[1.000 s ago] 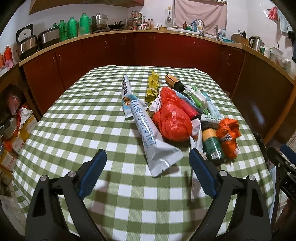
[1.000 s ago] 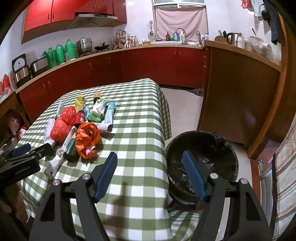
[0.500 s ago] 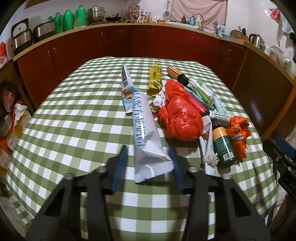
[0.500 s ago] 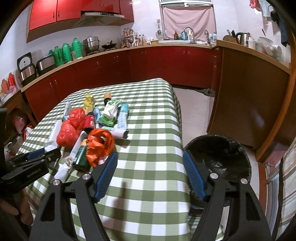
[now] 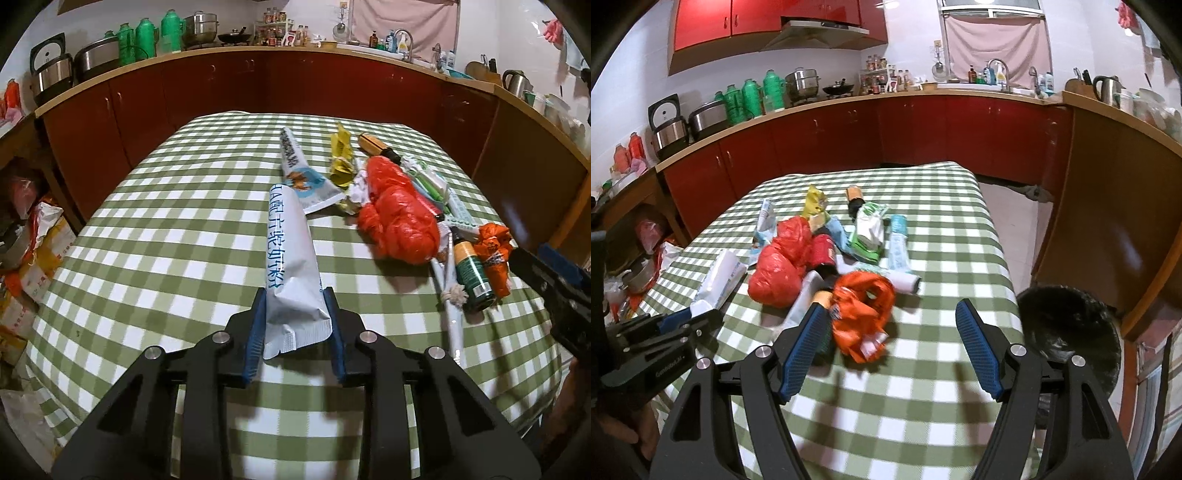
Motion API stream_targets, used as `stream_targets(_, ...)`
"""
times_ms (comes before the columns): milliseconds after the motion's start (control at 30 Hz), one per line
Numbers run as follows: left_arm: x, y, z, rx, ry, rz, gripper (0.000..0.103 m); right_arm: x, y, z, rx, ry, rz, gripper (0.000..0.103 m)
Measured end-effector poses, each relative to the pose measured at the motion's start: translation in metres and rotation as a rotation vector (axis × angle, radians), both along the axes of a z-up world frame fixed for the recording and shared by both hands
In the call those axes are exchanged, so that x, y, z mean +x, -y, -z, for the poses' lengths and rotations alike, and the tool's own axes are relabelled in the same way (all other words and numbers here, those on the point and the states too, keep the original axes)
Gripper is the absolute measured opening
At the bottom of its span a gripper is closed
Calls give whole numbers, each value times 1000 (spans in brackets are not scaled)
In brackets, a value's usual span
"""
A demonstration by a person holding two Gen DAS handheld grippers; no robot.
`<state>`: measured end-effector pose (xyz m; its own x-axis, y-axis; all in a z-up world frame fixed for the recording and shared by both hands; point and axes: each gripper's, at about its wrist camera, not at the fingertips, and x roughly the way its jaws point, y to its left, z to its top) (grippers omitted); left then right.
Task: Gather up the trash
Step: 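Grasp white printed tube with left tool while right tool grasps orange bag, then drop orange bag into the black bin with right tool while left tool drops white tube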
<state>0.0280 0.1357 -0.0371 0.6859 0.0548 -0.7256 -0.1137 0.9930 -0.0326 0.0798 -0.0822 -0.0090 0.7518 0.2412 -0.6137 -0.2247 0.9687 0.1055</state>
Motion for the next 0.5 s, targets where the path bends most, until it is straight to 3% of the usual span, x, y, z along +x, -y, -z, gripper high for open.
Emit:
stream_targets(100,-2,-8,-1,-3,0,-18,29,7,-6,1,-10,-6,1,70)
stream_targets(233,-6,-23,-2,2,-2,-41,29,15,-11,6,-11,-41,-14,55)
stream_targets(333,-7,-30,-2,0,-2,-52,29,16,-14,10,-12,-56,-24,53)
stream_targets(433,-8,-32,-3,6,0,-52,29,15,-17,14,-4,-79,-51,39)
stream_targets(500,-8,-32,-3,18,5,-54,29,14,-16,14,-4,-75,-52,38)
